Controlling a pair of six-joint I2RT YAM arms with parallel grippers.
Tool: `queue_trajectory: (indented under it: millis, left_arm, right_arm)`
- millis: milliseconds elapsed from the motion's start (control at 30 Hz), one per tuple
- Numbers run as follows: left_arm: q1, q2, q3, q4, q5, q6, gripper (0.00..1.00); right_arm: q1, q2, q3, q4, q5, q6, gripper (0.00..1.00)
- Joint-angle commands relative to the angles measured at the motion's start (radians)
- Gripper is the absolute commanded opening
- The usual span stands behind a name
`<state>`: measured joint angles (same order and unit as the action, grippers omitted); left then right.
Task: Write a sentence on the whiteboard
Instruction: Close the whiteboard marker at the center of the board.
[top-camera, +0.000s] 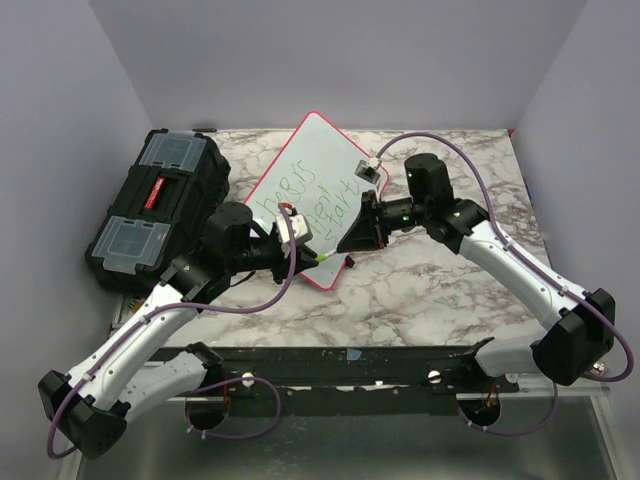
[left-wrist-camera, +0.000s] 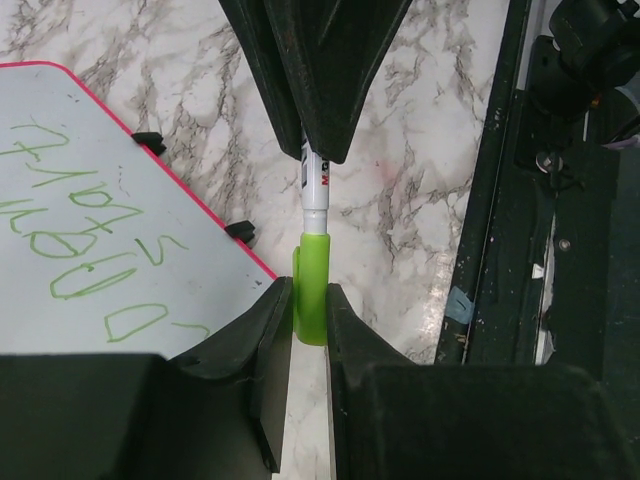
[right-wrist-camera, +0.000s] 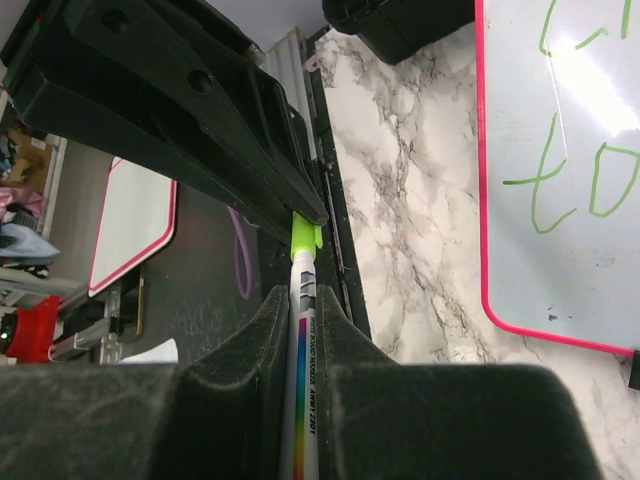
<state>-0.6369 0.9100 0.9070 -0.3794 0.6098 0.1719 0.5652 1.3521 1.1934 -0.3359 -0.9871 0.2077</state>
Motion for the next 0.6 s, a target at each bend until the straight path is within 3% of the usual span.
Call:
queue_trajectory:
  millis: [0,567]
  left_arm:
    - [0.001,-0.001,0.041,0.013,0.076,0.011,0.00]
    - [0.000,0.082,0.090,0.010,0.290,-0.048,0.00]
  right_arm:
    - [0.012,0.019,0.029,-0.058,0.056,-0.043,0.01]
    - [0.070,0.042,0.018,-0.048,0.105,-0.060,0.01]
